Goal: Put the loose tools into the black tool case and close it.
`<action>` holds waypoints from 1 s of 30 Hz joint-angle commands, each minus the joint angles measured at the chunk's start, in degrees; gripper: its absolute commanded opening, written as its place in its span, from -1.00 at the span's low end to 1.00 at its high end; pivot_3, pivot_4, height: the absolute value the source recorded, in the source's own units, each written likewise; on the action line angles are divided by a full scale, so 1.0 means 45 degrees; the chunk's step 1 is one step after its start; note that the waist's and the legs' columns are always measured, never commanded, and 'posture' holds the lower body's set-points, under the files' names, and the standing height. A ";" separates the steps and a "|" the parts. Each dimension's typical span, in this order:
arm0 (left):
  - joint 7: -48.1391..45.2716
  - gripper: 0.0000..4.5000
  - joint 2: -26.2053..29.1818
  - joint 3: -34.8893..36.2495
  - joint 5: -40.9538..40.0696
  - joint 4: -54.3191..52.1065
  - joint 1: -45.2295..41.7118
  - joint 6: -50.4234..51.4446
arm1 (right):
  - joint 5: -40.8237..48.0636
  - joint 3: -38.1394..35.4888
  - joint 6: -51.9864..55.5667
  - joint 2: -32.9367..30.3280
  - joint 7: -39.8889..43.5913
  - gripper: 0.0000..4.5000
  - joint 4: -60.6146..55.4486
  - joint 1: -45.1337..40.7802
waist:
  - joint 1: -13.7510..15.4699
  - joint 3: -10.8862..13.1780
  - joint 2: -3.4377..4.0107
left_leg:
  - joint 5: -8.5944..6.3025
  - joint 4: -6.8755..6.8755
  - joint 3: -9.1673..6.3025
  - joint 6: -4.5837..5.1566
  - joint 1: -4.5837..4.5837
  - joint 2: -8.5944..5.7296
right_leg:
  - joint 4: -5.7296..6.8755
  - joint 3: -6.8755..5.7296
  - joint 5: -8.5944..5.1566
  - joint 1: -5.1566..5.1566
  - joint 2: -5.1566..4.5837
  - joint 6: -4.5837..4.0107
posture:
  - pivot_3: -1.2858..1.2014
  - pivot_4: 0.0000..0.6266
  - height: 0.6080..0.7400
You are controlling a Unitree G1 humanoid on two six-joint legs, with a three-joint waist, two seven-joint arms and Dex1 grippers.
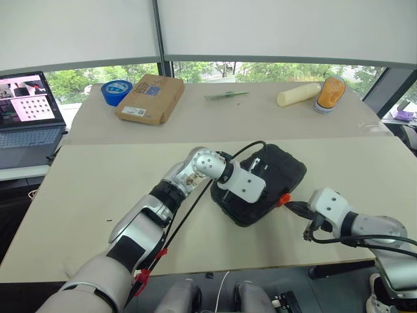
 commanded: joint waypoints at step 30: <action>-0.5880 0.97 1.0522 0.5915 -0.7577 -1.0006 0.6168 1.2728 | 0.6779 -0.5487 0.3862 -0.3602 0.6124 1.00 0.2120 0.0823 | -0.0639 0.0213 0.0092 | 0.0055 -0.0165 0.0004 -0.0003 -0.0103 0.0028 | 0.0126 0.0026 0.0029 -0.0306 0.0023 -0.0194 | 0.03 -0.52 0.97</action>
